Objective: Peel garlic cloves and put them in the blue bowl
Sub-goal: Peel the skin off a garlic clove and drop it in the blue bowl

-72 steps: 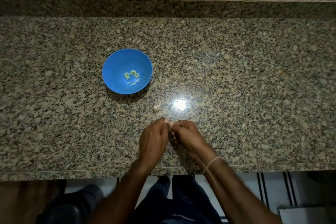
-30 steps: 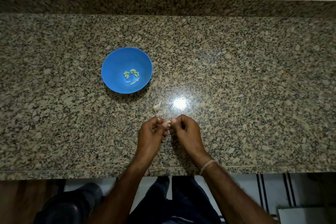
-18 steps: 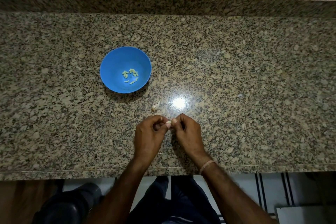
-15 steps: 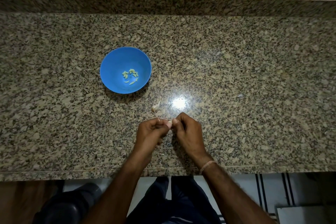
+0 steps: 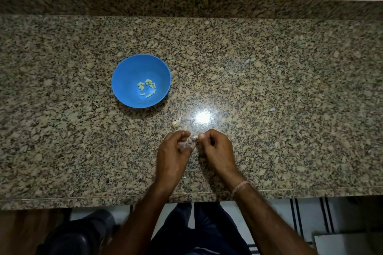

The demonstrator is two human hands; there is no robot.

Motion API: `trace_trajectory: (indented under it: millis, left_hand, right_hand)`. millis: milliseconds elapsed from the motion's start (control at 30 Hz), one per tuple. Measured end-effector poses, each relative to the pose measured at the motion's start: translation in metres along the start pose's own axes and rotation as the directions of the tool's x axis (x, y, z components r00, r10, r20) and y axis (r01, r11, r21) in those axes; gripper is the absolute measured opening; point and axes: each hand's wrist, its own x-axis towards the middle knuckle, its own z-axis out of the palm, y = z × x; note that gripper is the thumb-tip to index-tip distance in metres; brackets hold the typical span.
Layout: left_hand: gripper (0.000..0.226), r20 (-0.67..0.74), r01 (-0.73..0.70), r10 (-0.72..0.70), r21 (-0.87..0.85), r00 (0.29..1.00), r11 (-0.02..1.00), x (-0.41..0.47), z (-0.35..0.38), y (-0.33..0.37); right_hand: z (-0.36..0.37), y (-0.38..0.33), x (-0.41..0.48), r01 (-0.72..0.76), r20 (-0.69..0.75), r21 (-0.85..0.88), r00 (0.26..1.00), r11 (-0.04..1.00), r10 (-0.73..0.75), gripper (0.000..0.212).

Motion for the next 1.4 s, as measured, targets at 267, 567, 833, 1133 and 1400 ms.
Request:
trace_trajectory:
  millis: [267, 567, 833, 1133, 1400]
  left_hand:
    - [0.011, -0.098, -0.157, 0.182, 0.221, 0.978, 0.962, 0.005, 0.000, 0.009]
    - [0.021, -0.039, -0.149, 0.170, 0.320, 0.985, 0.935, 0.002, 0.002, 0.009]
    - [0.026, -0.004, -0.259, 0.269, 0.265, 0.963, 0.929, 0.006, -0.007, -0.002]
    - [0.039, 0.069, 0.149, -0.138, -0.205, 0.988, 0.967, 0.004, -0.004, 0.005]
    - [0.025, 0.062, 0.062, -0.050, -0.209, 0.997, 0.976, 0.006, -0.006, 0.003]
  right_hand:
    - [0.008, -0.007, -0.003, 0.052, -0.009, -0.044, 0.999, 0.998, -0.053, 0.039]
    - [0.017, -0.006, -0.004, 0.214, -0.040, -0.190, 0.973, 0.958, -0.225, 0.035]
    - [0.013, -0.010, -0.005, -0.071, 0.141, 0.024, 0.988, 0.997, 0.067, 0.039]
    - [0.022, -0.003, -0.003, 0.179, -0.031, -0.215, 0.981, 0.960, -0.190, 0.035]
    - [0.019, -0.006, -0.001, 0.034, 0.007, -0.006, 0.999, 0.999, -0.034, 0.035]
